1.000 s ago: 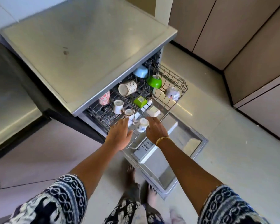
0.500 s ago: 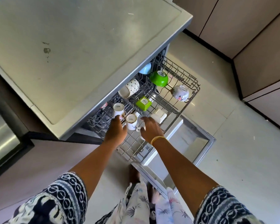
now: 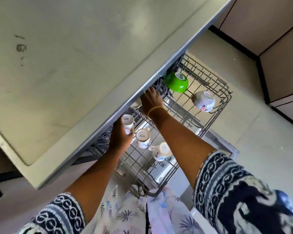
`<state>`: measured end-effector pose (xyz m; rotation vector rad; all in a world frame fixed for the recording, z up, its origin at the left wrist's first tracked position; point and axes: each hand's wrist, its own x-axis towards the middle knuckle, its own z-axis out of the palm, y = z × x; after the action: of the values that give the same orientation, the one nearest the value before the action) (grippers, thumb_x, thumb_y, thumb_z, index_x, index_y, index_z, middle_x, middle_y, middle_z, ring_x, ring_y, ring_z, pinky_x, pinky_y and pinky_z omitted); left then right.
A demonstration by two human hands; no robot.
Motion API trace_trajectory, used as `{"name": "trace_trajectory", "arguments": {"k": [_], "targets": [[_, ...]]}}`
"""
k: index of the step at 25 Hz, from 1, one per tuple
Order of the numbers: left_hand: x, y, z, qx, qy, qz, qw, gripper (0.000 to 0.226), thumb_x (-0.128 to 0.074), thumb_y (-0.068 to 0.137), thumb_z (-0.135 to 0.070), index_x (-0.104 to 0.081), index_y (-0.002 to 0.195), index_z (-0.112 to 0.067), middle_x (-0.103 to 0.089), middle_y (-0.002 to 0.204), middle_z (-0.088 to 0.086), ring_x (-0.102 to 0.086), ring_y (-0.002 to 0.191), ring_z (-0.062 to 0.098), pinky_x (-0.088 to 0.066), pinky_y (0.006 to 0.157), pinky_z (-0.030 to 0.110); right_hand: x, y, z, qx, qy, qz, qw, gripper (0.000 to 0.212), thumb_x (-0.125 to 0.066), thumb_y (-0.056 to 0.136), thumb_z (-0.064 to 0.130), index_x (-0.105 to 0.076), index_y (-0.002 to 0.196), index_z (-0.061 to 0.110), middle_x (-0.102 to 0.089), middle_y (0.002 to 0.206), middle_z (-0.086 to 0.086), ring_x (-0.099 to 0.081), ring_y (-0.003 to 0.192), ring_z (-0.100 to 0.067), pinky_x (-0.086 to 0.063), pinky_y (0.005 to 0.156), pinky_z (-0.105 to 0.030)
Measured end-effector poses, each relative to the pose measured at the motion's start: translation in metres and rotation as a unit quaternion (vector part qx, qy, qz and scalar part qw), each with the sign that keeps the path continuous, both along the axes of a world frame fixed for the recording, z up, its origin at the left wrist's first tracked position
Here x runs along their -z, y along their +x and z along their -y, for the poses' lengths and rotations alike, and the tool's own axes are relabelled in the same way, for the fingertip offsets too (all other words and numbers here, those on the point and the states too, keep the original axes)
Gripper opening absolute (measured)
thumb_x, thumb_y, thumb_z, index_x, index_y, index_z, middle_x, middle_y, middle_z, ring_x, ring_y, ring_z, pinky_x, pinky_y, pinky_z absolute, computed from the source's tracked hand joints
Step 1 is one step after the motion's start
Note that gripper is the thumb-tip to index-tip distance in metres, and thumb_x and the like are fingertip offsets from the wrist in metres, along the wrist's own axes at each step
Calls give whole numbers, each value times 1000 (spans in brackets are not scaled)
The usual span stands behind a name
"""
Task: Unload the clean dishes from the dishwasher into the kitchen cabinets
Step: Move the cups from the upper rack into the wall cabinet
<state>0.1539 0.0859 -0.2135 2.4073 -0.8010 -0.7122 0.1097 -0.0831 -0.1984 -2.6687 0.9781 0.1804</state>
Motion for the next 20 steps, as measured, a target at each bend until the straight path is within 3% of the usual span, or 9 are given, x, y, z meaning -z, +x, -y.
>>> {"name": "trace_trajectory", "arguments": {"k": [3, 5, 7, 9, 11, 13, 15, 18, 20], "targets": [[3, 6, 5, -15, -8, 13, 1000, 60, -75, 79, -14, -47, 129, 2, -59, 126, 22, -56, 118, 33, -44, 98, 36, 6, 10, 14, -62, -24, -45, 997, 56, -63, 86, 26, -46, 137, 12, -44, 143, -13, -35, 135, -30, -31, 110, -46], [4, 9, 10, -16, 5, 22, 1000, 54, -77, 77, -19, -54, 122, 0, -64, 118, 19, -60, 111, 32, -46, 90, 34, 10, 11, 13, -54, -76, 53, 994, 47, -78, 73, 25, -65, 115, 9, -63, 120, -16, -55, 119, -33, -43, 100, -51], [9, 12, 13, -45, 17, 33, 998, 44, -80, 72, -25, -64, 107, -4, -70, 102, 14, -66, 97, 30, -47, 75, 29, 17, 9, 13, -38, -108, 187, 976, 55, -94, 42, 22, -73, 90, 6, -71, 91, -19, -69, 91, -38, -55, 76, -57], [8, 10, 14, -85, 8, 31, 996, 38, -82, 68, -27, -68, 96, -5, -72, 93, 11, -68, 89, 28, -44, 70, 25, 26, 1, 8, -36, -105, 242, 964, 66, -94, 33, 24, -72, 93, 6, -72, 90, -19, -69, 88, -39, -57, 65, -57], [0, 6, 15, -98, -10, 41, 994, 37, -83, 68, -27, -68, 94, -6, -72, 93, 10, -68, 88, 27, -43, 70, 24, 22, -11, 0, -33, -86, 264, 960, 71, -92, 44, 29, -67, 108, 9, -70, 106, -17, -66, 103, -39, -58, 72, -54], [-10, 6, 13, -114, -27, 40, 992, 41, -83, 68, -28, -67, 99, -7, -72, 98, 9, -67, 92, 25, -44, 73, 24, 9, -21, -4, 1, -13, 296, 955, 74, -88, 54, 27, -59, 120, 11, -64, 120, -16, -61, 112, -37, -56, 83, -48], [-26, 4, 8, -123, -43, 47, 990, 46, -85, 66, -30, -67, 102, -8, -72, 101, 9, -67, 95, 26, -49, 78, 27, -12, -35, -14, 96, 113, 332, 932, 78, -85, 57, 21, -54, 127, 16, -61, 124, -11, -61, 111, -33, -54, 89, -41], [-55, -14, -3, -119, -95, 57, 987, 47, -87, 61, -24, -68, 102, -12, -73, 100, 7, -67, 92, 23, -53, 81, 32, -49, -59, -30, 248, 279, 351, 858, 84, -88, 56, 19, -48, 129, 29, -61, 119, 1, -60, 108, -23, -52, 90, -32], [-72, -34, -18, -114, -118, 39, 986, 50, -87, 60, -17, -66, 106, -14, -71, 103, 2, -63, 91, 16, -50, 81, 28, -68, -81, -42, 302, 345, 354, 815, 84, -89, 59, 15, -47, 130, 24, -57, 116, 3, -56, 105, -18, -48, 89, -25]]}}
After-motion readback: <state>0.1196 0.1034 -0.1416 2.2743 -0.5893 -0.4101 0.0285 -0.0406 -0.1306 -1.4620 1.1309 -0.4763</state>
